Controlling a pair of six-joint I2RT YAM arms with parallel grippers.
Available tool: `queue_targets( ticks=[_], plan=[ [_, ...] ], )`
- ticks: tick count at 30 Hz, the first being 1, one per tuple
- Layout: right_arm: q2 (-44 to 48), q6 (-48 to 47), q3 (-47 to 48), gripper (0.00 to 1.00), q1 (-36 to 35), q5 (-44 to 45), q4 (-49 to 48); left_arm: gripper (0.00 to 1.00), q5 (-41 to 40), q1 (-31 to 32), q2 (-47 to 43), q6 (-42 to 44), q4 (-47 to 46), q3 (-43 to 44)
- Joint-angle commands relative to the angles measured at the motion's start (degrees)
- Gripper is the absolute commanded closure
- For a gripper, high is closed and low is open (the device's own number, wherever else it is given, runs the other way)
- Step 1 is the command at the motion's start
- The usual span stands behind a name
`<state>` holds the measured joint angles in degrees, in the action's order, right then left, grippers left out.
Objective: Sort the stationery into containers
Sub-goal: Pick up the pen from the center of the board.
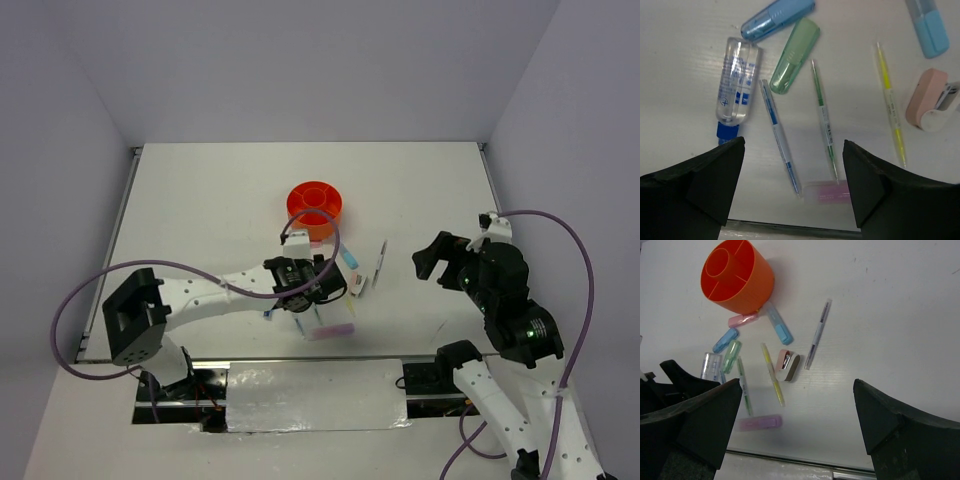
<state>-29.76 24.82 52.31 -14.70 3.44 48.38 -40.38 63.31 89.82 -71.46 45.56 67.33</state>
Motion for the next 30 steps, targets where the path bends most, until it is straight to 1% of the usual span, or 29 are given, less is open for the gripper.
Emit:
queue_targets(
  ticks=[1, 6, 7, 10, 12, 15, 16, 18, 19, 21, 26, 27, 30],
  plan=[
    [0.40, -0.38, -1.60, 0.00, 0.02, -1.95, -2.59, 0.10, -0.49, 0.50, 1.75, -6.05, -0.64, 0.00],
    [1.63, -1.00, -3.18, 0.00, -0.07, -2.83, -3.12, 0.18, 0.47, 0.50, 5.45, -10.44, 0.58, -0.79],
    [1.72, -1.09, -3.27, 0.00, 0.02, -2.91, -3.12, 0.18, 0.74, 0.50, 5.63, -10.71, 0.32, -1.32],
    [1.98, -1.18, -3.62, 0.00, 0.02, -3.18, -3.82, 0.18, 2.14, 0.50, 5.72, -10.63, -2.31, -3.52],
    [1.90, -1.18, -3.80, 0.00, 0.02, -4.40, -3.99, 0.23, 3.02, 0.50, 6.15, -10.80, -3.80, -4.92],
    [1.72, -1.26, -3.80, 0.00, 0.02, -5.02, -4.00, 0.24, 3.73, 0.50, 6.59, -11.68, -4.52, -6.50],
    [1.81, -1.52, -3.80, 0.00, 0.02, -5.11, -4.00, 0.29, 3.64, 0.50, 6.51, -11.77, -4.95, -6.86],
    [1.90, -1.70, -3.89, 0.00, 0.02, -5.20, -4.00, 0.30, 3.73, 0.50, 6.42, -12.03, -5.39, -8.26],
    [1.90, -1.62, -3.89, 0.00, 0.02, -5.20, -4.08, 0.34, 3.82, 0.50, 6.33, -12.12, -5.66, -8.62],
    [2.07, -1.62, -4.15, 0.00, 0.02, -5.29, -4.26, 0.39, 4.08, 0.50, 6.42, -12.39, -6.53, -9.67],
    [1.46, -1.79, -4.33, 0.00, 0.02, -6.17, -4.44, 0.40, 5.05, 0.50, 6.77, -12.47, -8.56, -11.25],
    [1.37, -1.79, -4.33, 0.00, 0.02, -6.25, -4.52, 0.45, 5.05, 0.50, 6.68, -12.56, -8.91, -11.60],
    [1.37, -1.88, -4.33, 0.00, 0.02, -6.34, -4.52, 0.49, 5.49, 0.50, 6.42, -12.74, -9.96, -13.01]
  ],
)
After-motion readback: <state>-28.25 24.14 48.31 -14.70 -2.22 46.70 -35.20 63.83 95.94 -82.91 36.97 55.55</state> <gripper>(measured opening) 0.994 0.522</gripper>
